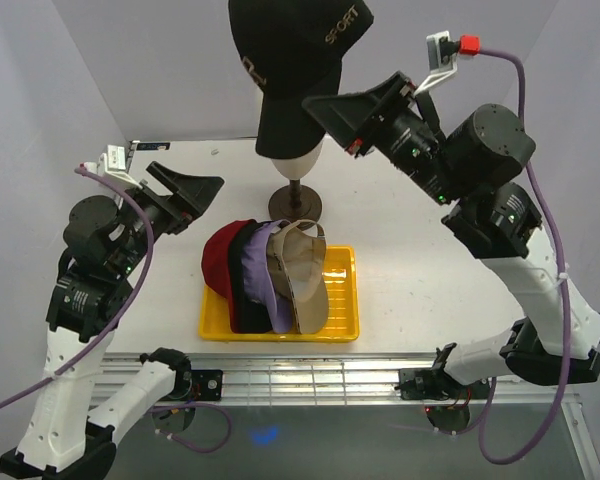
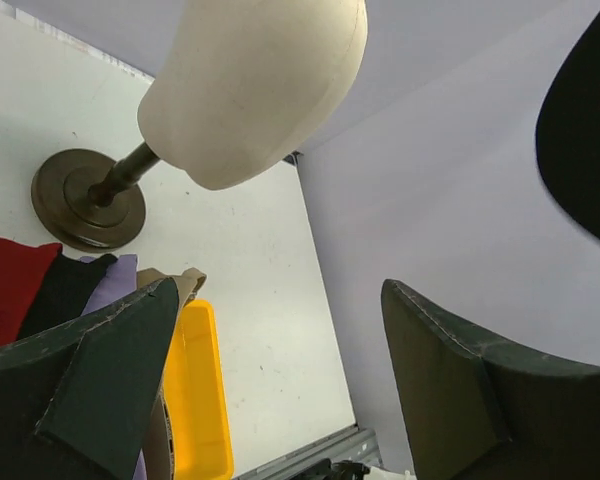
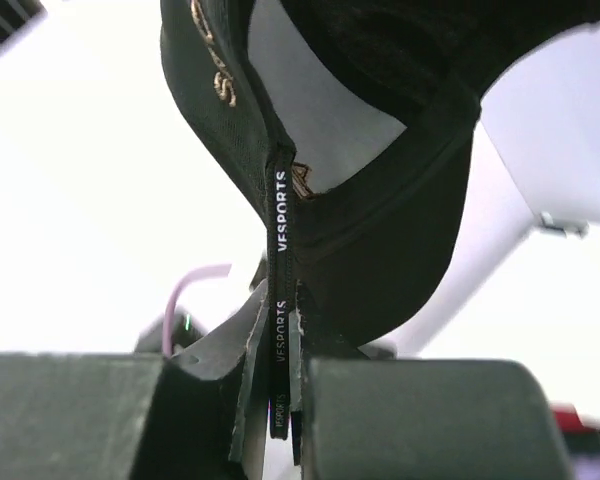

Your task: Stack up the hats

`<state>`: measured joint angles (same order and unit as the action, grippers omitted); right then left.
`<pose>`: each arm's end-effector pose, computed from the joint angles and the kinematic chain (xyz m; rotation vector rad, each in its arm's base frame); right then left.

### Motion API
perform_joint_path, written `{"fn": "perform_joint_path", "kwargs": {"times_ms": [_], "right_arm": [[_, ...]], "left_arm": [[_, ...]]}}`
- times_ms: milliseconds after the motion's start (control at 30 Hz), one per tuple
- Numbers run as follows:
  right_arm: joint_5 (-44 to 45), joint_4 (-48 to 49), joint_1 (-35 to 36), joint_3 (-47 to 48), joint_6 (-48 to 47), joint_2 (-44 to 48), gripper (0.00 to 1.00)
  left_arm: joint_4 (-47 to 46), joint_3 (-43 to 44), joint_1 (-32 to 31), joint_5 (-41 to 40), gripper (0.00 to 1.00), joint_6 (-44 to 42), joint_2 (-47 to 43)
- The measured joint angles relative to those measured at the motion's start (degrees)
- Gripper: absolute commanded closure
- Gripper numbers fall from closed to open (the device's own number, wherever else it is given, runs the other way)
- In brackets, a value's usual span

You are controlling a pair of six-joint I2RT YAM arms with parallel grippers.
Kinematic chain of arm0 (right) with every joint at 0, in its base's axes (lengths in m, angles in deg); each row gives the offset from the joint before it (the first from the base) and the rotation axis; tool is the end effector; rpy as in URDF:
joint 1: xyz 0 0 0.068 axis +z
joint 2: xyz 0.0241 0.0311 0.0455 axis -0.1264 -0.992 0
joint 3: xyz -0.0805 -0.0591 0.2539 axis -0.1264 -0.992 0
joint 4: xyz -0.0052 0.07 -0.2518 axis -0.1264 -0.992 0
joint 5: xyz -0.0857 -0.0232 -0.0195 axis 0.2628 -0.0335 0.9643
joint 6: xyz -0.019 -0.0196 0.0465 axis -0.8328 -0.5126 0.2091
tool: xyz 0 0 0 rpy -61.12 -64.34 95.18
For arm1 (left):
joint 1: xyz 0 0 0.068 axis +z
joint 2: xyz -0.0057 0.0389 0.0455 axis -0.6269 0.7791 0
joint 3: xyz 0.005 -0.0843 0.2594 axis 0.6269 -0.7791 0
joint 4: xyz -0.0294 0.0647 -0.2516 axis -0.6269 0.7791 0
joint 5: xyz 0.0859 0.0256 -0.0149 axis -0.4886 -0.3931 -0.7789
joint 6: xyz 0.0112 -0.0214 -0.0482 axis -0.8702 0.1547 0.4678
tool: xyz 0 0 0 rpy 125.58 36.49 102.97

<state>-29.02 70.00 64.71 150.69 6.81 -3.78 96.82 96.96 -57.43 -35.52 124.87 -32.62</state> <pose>0.1204 0.1785 0.6151 -0.0608 1.3176 1.3715 0.1223 -0.0452 0.4679 -0.3797 1.7318 -0.9655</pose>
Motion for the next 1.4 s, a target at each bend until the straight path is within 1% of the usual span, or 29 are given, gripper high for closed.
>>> {"fn": "perform_joint_path", "kwargs": {"times_ms": [67,133,200,267,367,433,500,567,700,900,1033,1200,1400], "right_arm": [[-6.1,7.6,-6.4,-2.4,5.3,-0.8,0.92],[-12.8,18.0,-13.5,-6.4,13.0,-2.0,0.92],[-18.9,28.3,-19.8,-7.7,23.1,-6.2,0.92],[-23.5,38.7,-23.9,-7.2,33.1,-12.2,0.92],[-28.9,50.2,-27.6,-1.2,47.5,-24.0,0.92],[-31.6,54.6,-29.3,1.4,55.5,-29.9,0.92],[-33.6,58.4,-30.7,1.1,62.3,-33.5,0.92],[-35.1,60.7,-32.0,-2.0,66.7,-34.0,0.92],[-37.3,67.0,-34.9,-10.7,71.3,-30.9,0.92],[-39.2,76.2,-37.3,-20.4,73.6,-25.1,0.92],[-40.7,81.4,-36.7,-22.0,74.4,-24.5,0.92],[-42.2,84.5,-36.4,-24.1,74.6,-24.6,0.92],[-43.6,85.9,-36.4,-26.0,74.7,-26.0,0.92]], "left_arm": [[0.4,0.1,0.0,-1.4,0.07,0.3,-1.1],[0.9,0.2,0.0,-2.4,0.07,0.7,-1.6],[1.6,0.2,0.0,-3.0,0.07,0.7,-1.7],[2.1,0.2,0.0,-3.7,0.07,0.7,-1.6],[2.7,0.1,0.0,-4.2,0.07,0.7,-1.7],[2.8,0.0,0.0,-4.4,0.08,0.7,-1.8],[2.8,-0.2,0.0,-4.4,0.08,0.7,-1.8],[2.7,-0.6,0.0,-4.3,0.08,0.7,-1.9],[2.6,-1.5,0.0,-4.3,0.08,1.0,-1.7],[2.4,-1.9,0.0,-3.8,0.08,1.2,-1.0],[1.8,-2.4,0.0,-3.6,0.08,1.6,-1.0],[1.7,-3.0,0.0,-3.5,0.08,1.8,-1.2],[1.6,-3.0,0.0,-3.5,0.09,1.8,-1.3]]}}
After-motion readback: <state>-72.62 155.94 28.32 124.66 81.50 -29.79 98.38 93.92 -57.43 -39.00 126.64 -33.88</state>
